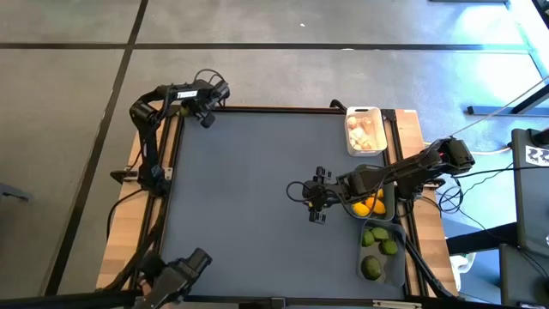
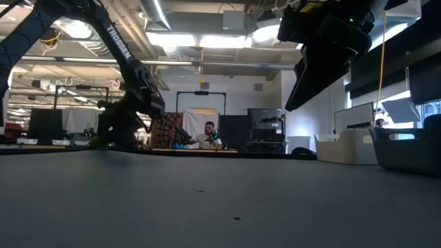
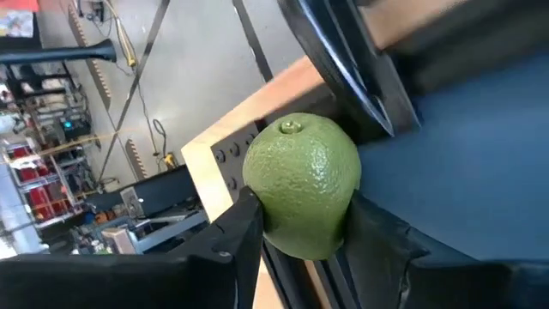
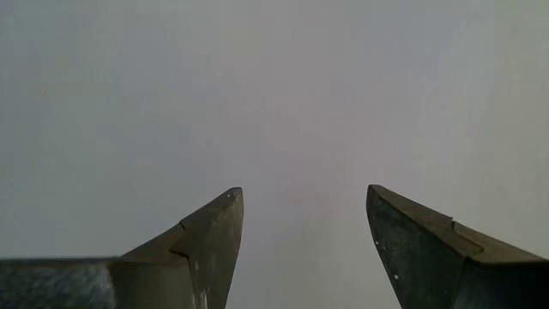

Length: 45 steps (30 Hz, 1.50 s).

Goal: Sort produce into baskets
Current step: Put the green lime into the black bin

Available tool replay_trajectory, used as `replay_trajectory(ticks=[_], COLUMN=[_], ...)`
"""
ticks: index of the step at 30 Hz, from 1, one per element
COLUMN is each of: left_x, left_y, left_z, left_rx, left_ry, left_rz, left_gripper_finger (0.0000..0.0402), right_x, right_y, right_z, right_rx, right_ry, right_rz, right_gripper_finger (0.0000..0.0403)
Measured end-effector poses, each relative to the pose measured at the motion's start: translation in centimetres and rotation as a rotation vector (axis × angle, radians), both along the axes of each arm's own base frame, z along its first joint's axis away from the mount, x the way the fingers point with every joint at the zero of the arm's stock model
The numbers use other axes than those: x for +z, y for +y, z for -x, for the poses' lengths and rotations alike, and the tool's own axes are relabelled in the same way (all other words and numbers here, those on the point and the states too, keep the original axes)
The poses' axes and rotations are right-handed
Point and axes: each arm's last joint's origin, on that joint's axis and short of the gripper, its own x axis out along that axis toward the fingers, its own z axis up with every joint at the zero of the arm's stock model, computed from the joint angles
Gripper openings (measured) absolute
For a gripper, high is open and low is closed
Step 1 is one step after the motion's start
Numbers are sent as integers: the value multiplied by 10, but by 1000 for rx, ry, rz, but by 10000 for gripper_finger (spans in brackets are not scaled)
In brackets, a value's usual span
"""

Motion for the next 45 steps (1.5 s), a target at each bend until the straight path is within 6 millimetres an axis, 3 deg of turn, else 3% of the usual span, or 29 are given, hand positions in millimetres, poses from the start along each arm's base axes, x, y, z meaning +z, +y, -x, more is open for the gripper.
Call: replay_trajectory(ticks=[5,12,20,26,31,40,45], left_x=[17,61,126,164,180,189,198], left_y=[-15,-55,-132,-194,-236,-296,-330], left_z=[-10,-35,-65,-70,-72,-92,-102], left_rx=[-40,-136,-321,-432,-517,-720,-887], left_ry=[-8,-114,-439,-681,-814,-1030,-1171], left_rz=[6,-28,-100,-145,-150,-97,-62], left_gripper_finger=[141,137,145,146,147,147,147], right_x=[0,0,1,4,8,22,32], right_y=[0,0,1,2,4,9,11], right_z=[0,0,-1,-6,-10,-24,-31], right_rx=[4,5,5,-4,27,124,156], right_ry=[3,2,-12,-71,-125,-324,-440], right_rz=[-5,-7,-11,-34,-68,-115,-101], right_gripper_finger=[246,246,246,246,254,340,344])
